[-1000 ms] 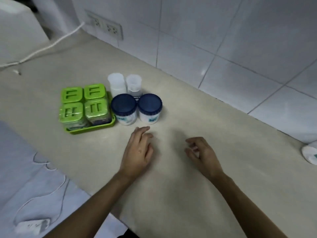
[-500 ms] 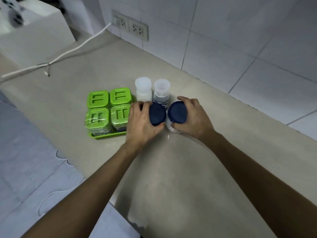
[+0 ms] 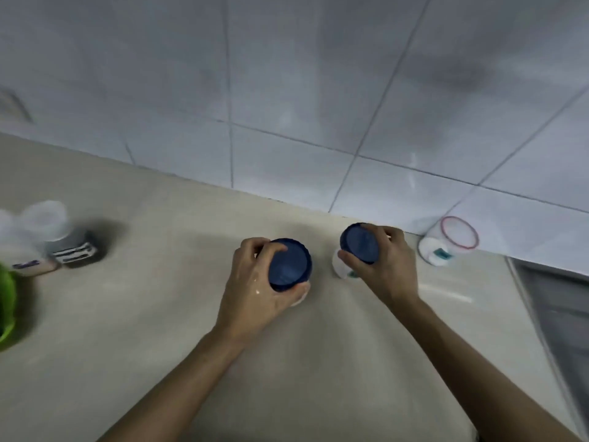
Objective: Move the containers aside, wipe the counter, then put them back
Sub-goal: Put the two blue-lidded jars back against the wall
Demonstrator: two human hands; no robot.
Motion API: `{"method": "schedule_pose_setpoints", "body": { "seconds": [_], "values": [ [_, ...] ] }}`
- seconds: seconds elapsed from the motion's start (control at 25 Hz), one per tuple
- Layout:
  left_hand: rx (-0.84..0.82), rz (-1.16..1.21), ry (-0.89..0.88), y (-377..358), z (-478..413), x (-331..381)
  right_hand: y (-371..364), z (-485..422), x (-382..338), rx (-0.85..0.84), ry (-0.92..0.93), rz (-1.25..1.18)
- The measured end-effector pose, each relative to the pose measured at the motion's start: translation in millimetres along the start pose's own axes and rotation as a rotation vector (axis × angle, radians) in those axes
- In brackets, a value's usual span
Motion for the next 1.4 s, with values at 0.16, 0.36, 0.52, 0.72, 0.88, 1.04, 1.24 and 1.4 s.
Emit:
{"method": "schedule_pose_setpoints", "body": {
  "seconds": [0.16,0.36,0.52,0.72,0.88,1.04,1.24,1.4],
  "values": [
    [-0.098,-0.067,-0.039,-77,-22,31,16,-33,74,-0.021,0.038,0.184],
    [-0.121,-0.138,-0.092,-144,-36,55,12,-43,112,-0.030,0.085,0.206],
    [-0.082,-0.200,-0.072,-164,-31,64,11,-36,124,-0.013,0.162,0.205],
    [-0.051,-0.343,-0.323,-156,-14,56,21,-20,144,-0.009,0.407,0.153],
    [-0.113,-0.403,-0.419,-162,-19,45,14,-29,145,0.098,0.481,0.207],
    [-0.150,-0.447,-0.399,-194,-51,67,3,-48,150,0.148,0.479,0.323],
    [-0.134,-0.523,-0.375,-223,-66,79,-1,-61,155,0.114,0.350,0.423],
    [-0.167,-0.547,-0.431,-227,-76,80,3,-64,152,0.034,0.345,0.426]
  ]
}}
Point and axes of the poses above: each hand's wrist, its own z-axis away from the middle knuckle, its own y-axis out of the back of the hand, x = y × z, the point moved 1 cm from there along -z, towards the middle knuckle, and after that the axes turned 12 degrees about x, right-handed, at the moved point
